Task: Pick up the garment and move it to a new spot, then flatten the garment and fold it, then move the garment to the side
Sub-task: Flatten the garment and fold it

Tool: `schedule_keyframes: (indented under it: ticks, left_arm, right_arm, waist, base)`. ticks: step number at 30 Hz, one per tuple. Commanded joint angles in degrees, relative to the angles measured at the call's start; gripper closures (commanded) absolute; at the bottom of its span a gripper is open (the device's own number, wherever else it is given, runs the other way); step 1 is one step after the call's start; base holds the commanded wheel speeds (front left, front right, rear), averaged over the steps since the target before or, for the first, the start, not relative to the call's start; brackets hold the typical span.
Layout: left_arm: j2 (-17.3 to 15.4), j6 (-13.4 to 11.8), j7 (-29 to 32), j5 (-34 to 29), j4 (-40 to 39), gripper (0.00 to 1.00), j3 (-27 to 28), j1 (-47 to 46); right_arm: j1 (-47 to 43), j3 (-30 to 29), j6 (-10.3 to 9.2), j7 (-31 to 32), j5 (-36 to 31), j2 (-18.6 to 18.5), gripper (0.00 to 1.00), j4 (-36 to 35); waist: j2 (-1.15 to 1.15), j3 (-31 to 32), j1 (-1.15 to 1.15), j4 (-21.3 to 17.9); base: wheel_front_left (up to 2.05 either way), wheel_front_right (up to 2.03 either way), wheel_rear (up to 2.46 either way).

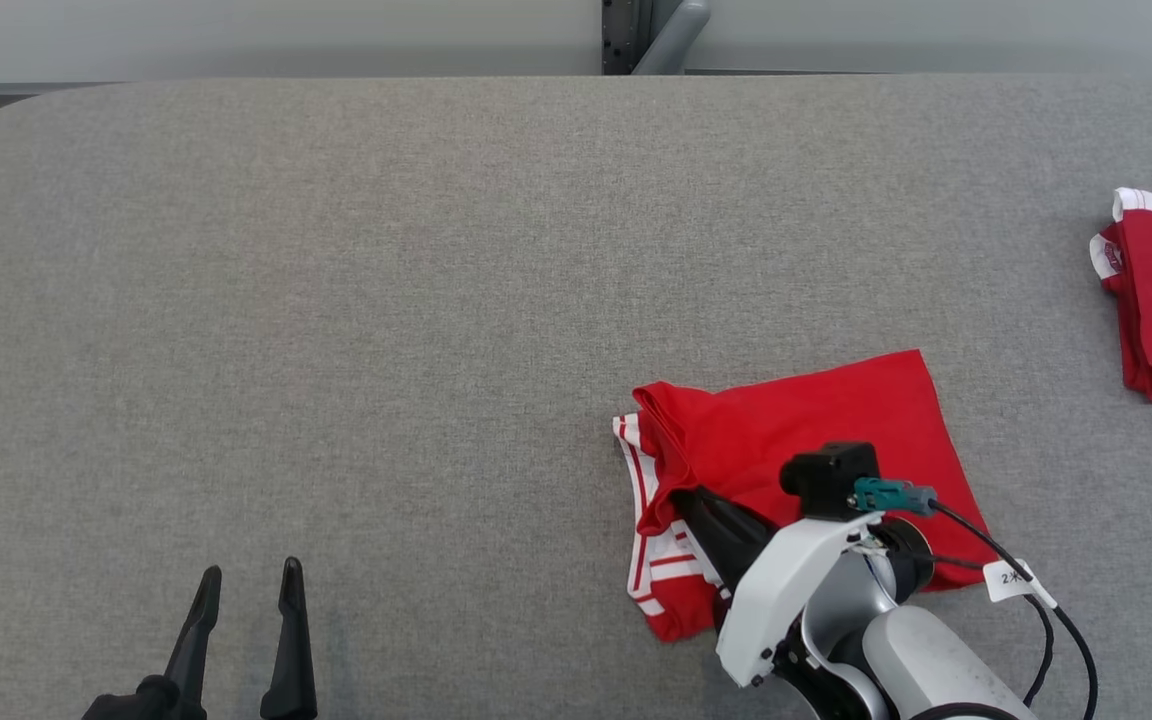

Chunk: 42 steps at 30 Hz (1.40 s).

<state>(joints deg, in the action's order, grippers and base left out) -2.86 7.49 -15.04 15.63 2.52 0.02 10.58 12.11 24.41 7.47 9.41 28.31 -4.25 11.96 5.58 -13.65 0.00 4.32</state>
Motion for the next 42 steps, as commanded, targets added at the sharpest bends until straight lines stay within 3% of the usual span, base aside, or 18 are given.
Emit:
schedule_keyframes:
  ticks: [1, 2, 3, 4, 8, 14, 17, 22, 27, 33, 37, 42]
  left_arm:
    - [-0.09, 0.01, -0.16, 0.46, 0.31, 0.00, 0.16, 0.62]
    - [-0.09, 0.02, -0.16, 0.49, 0.38, 0.00, 0.21, 0.65]
    - [-0.09, 0.02, -0.16, 0.53, 0.46, 0.00, 0.24, 0.70]
    - [-0.09, 0.02, -0.16, 0.57, 0.56, 0.00, 0.27, 0.77]
    - [-0.09, 0.02, -0.16, 0.38, 0.83, 0.00, 0.83, 0.91]
    - [-0.09, 0.02, -0.15, 0.08, 0.66, 0.00, 2.02, 2.03]
    - [-0.09, 0.02, -0.16, 0.68, 0.28, 0.00, 2.81, 2.54]
    - [-0.08, 0.02, -0.15, 1.01, 0.04, 0.00, 2.65, 3.46]
    - [-0.09, 0.02, -0.15, 0.72, 0.28, 0.00, 1.59, 3.90]
    - [-0.10, 0.00, -0.16, 0.70, 0.12, 0.00, 0.53, 4.71]
    - [-0.09, 0.00, -0.16, 0.15, 0.42, 0.00, 0.55, 4.77]
    - [-0.10, 0.01, -0.16, -1.45, 1.01, 0.00, 0.85, 5.18]
  right_arm:
    - [-0.39, -0.02, 0.02, -0.37, -0.89, 0.20, 0.95, -0.05]
    - [-0.46, 0.38, 0.02, -0.30, -1.31, 0.25, 0.56, -0.27]
    - [-0.59, 0.70, 0.02, -0.36, -1.84, 0.25, 0.10, -0.50]
    - [-0.84, 0.91, 0.02, -0.39, -2.22, 0.25, 0.00, -0.70]
    - [-2.18, 2.42, 0.01, -0.51, -2.68, -0.16, 0.00, -4.67]
    - [-5.50, -0.12, 0.01, -1.70, -0.87, -0.33, 0.00, -13.63]
    - [-8.25, -4.60, 0.01, -1.56, -0.83, -1.23, 0.00, -19.22]
    - [-12.31, -16.93, 0.01, -3.62, -1.31, -1.67, 0.00, -24.06]
    - [-15.71, -28.47, 0.02, -11.33, -7.25, -2.14, 0.00, -18.98]
    - [-20.39, -35.47, 0.01, -22.49, -17.06, -2.42, 0.00, -7.02]
    - [-21.40, -38.62, -0.03, -24.36, -21.56, -1.47, 0.00, -0.65]
    - [-21.72, -41.65, -0.02, -24.54, -25.47, -0.52, 0.00, -1.68]
  waist:
    - [0.01, 0.10, 0.00, -0.13]
    - [0.01, 0.16, 0.00, -0.20]
    - [0.01, 0.25, 0.00, -0.26]
    - [0.01, 0.40, 0.00, -0.32]
    - [0.01, 0.99, 0.00, -0.47]
    - [0.01, 2.06, 0.00, -0.83]
    - [0.01, 2.98, 0.00, -0.92]
    - [0.01, 4.80, 0.00, -0.73]
    - [0.01, 6.79, 0.00, 0.38]
    - [0.01, 9.19, 0.00, 2.04]
    - [0.01, 9.78, 0.00, 2.56]
    - [0.01, 10.20, 0.00, 2.46]
  base:
    - [0.00, 0.00, 0.00]
    - [0.00, 0.00, 0.00]
    - [0.00, 0.00, 0.00]
    - [0.00, 0.00, 0.00]
    - [0.00, 0.00, 0.00]
    - [0.00, 0.00, 0.00]
    - [0.00, 0.00, 0.00]
    - [0.00, 0.00, 0.00]
    - [0.00, 0.00, 0.00]
    - [0.00, 0.00, 0.00]
    - [0.00, 0.00, 0.00]
    - [0.00, 0.00, 0.00]
